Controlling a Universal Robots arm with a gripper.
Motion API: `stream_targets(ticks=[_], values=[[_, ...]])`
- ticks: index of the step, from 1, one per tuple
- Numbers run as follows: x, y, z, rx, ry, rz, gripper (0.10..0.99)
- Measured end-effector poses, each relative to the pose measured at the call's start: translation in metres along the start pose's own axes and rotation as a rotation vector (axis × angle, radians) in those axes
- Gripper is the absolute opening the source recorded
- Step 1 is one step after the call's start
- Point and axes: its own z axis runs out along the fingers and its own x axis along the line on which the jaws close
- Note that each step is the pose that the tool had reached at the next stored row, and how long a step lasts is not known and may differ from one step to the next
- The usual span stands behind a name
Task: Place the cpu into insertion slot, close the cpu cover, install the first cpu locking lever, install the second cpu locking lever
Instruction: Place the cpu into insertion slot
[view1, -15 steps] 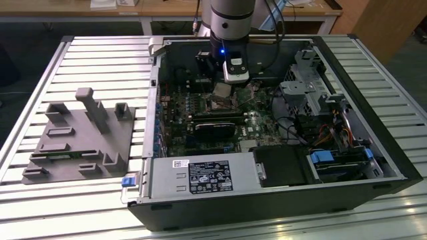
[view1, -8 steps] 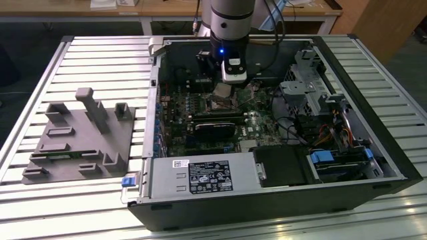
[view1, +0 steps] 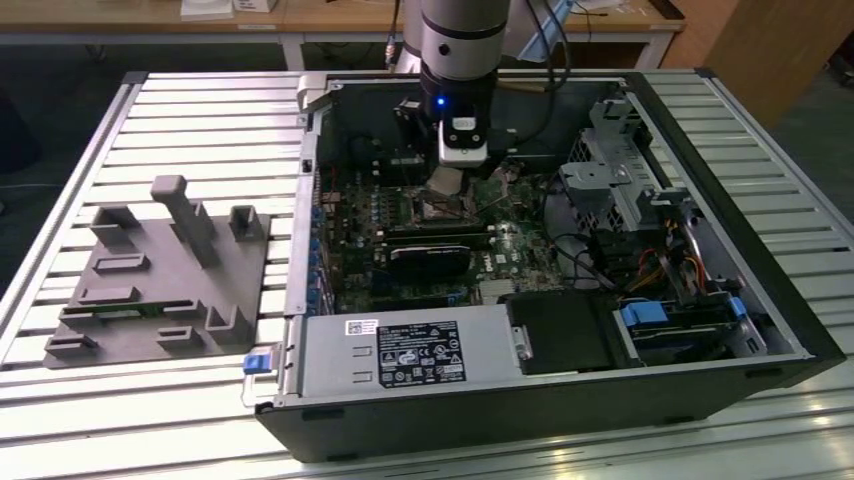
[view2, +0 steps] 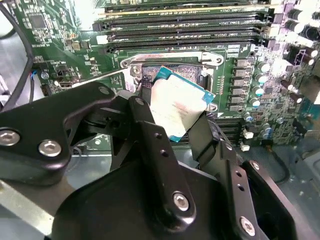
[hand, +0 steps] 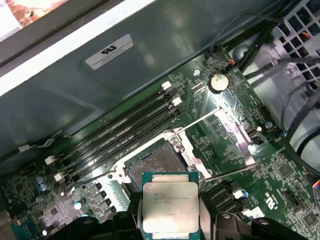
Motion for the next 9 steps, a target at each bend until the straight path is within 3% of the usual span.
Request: stream_targets(ticks=[9], values=[[0.0, 0.0, 0.0005, -0.002, -0.0109, 0.128, 0.541]])
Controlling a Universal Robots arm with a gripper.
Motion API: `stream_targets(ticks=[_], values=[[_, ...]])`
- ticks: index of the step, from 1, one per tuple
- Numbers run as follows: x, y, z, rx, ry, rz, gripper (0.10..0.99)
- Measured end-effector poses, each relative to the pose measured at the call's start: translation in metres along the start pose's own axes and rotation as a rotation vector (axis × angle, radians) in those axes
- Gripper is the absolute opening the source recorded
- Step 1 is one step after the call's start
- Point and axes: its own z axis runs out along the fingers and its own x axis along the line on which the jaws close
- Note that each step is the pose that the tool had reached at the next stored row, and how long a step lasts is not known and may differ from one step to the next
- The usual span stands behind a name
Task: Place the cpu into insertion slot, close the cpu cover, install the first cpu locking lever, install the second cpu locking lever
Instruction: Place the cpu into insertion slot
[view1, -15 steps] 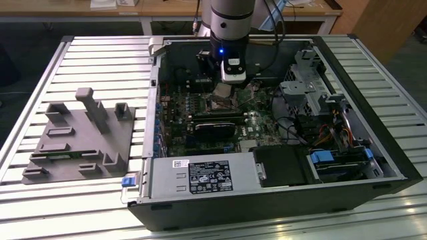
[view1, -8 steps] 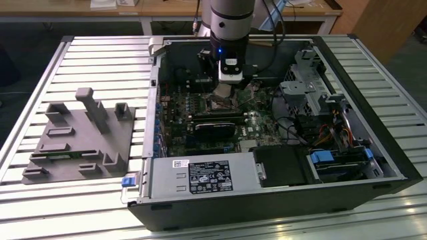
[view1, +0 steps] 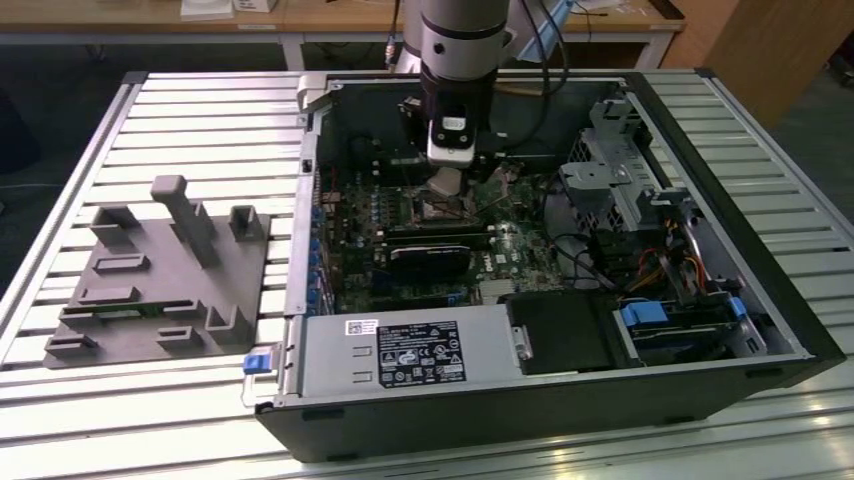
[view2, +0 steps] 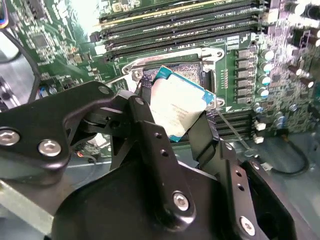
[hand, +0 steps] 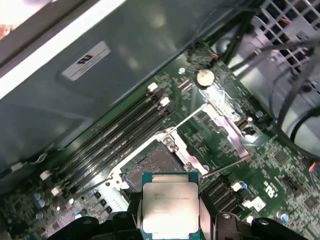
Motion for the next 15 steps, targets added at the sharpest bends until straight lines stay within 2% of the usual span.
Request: stream_targets(ticks=[15], values=[[0.0, -0.0001, 0.0013, -0.005, -0.0217, 0.252, 0.541]])
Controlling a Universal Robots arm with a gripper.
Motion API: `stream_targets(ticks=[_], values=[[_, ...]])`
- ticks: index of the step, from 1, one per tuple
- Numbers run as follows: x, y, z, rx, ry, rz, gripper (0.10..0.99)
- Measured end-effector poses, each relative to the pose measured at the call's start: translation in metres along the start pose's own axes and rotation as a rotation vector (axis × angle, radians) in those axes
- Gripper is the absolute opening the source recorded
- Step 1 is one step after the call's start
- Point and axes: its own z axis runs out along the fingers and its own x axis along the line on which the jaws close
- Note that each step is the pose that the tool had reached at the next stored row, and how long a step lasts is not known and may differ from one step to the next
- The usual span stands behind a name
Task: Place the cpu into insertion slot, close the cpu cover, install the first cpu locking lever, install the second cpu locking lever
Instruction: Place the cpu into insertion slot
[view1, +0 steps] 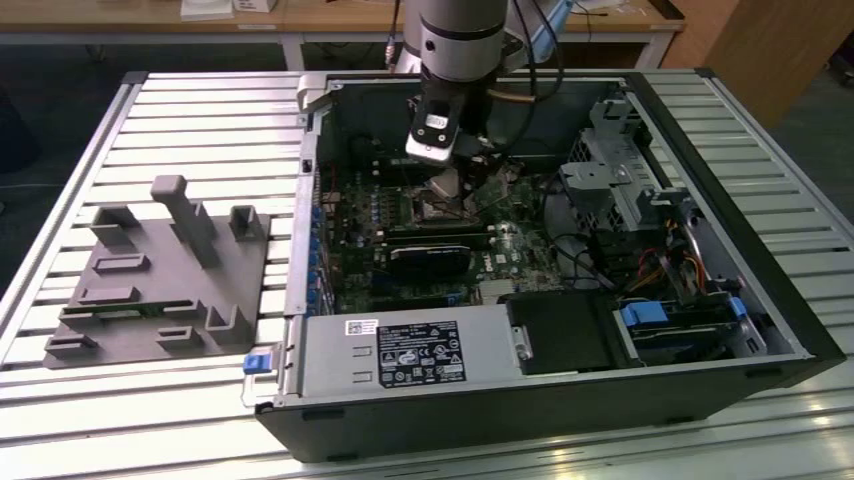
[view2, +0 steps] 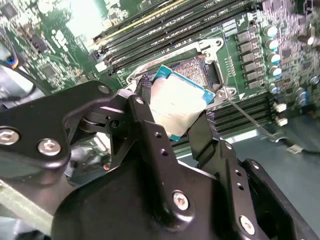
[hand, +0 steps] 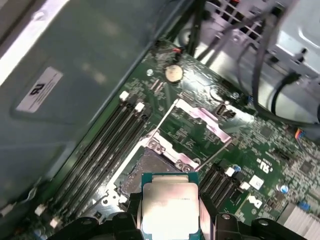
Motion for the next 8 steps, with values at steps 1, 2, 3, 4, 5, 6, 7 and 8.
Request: stream_targets(ticks=[1, 2, 3, 4, 5, 6, 7, 8], values=[[0.0, 0.0, 0.0001, 0.0, -0.0015, 0.018, 0.541], [0.0, 0.0, 0.0002, -0.001, -0.0029, 0.034, 0.541], [0.0, 0.0, 0.0003, -0.001, -0.0044, 0.051, 0.541], [0.0, 0.0, 0.0003, -0.001, -0.0058, 0.067, 0.541], [0.0, 0.0, 0.0004, -0.002, -0.0072, 0.084, 0.541], [0.0, 0.0, 0.0004, -0.002, -0.0086, 0.1, 0.541], [0.0, 0.0, 0.0005, -0.002, -0.0101, 0.117, 0.541], [0.0, 0.0, 0.0005, -0.003, -0.0114, 0.133, 0.541]])
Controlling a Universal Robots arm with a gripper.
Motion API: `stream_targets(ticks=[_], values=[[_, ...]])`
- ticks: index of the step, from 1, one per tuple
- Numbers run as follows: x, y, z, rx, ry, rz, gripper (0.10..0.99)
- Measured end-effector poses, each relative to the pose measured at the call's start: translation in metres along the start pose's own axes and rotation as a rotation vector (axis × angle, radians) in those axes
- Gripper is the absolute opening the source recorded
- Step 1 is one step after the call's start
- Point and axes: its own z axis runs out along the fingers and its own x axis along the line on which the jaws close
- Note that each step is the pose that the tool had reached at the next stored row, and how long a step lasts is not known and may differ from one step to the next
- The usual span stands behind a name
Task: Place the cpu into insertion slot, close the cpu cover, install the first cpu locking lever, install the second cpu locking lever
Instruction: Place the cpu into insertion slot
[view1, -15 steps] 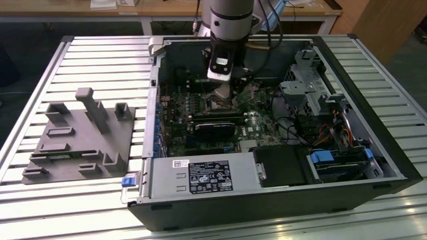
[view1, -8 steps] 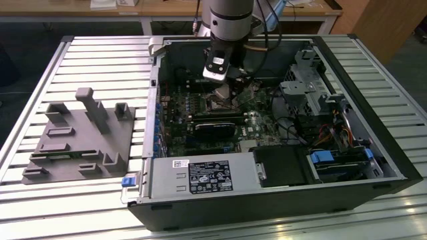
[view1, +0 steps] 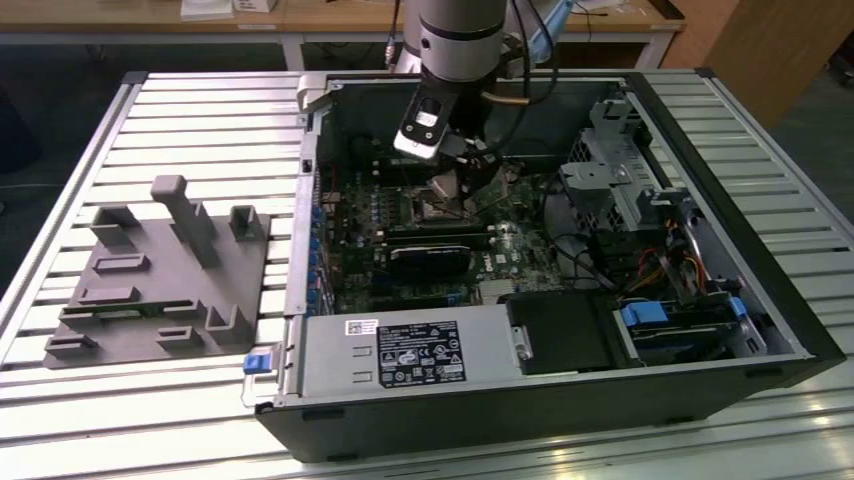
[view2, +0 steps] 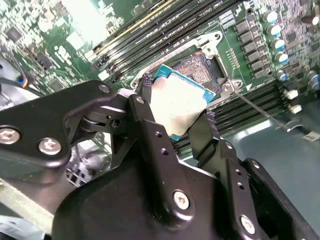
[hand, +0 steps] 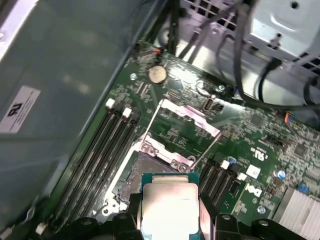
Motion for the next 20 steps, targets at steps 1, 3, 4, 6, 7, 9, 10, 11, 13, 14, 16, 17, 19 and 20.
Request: stream_targets(ticks=[1, 3, 4, 6, 7, 9, 10, 11, 13, 14, 16, 17, 19, 20], values=[[0.0, 0.0, 0.0001, 0.0, -0.0013, 0.016, 0.541], [0.0, 0.0, 0.0002, -0.001, -0.004, 0.047, 0.541], [0.0, 0.0, 0.0002, -0.001, -0.0053, 0.063, 0.541], [0.0, 0.0, 0.0003, -0.002, -0.0082, 0.096, 0.541], [0.0, 0.0, 0.0003, -0.002, -0.0097, 0.114, 0.541], [0.0, 0.0, 0.0004, -0.003, -0.0127, 0.147, 0.541], [0.0, 0.0, 0.0005, -0.003, -0.0143, 0.164, 0.541], [0.0, -0.0001, 0.0006, -0.003, -0.0159, 0.181, 0.541], [0.0, -0.0001, 0.0007, -0.004, -0.0194, 0.216, 0.541], [0.0, -0.0001, 0.0008, -0.004, -0.021, 0.233, 0.541], [0.0, -0.0001, 0.0011, -0.004, -0.0271, 0.28, 0.541], [0.0, -0.0001, 0.0012, -0.004, -0.0296, 0.295, 0.541], [0.0, -0.0001, 0.0014, -0.004, -0.0344, 0.324, 0.541], [0.0, -0.0001, 0.0015, -0.004, -0.037, 0.34, 0.541]])
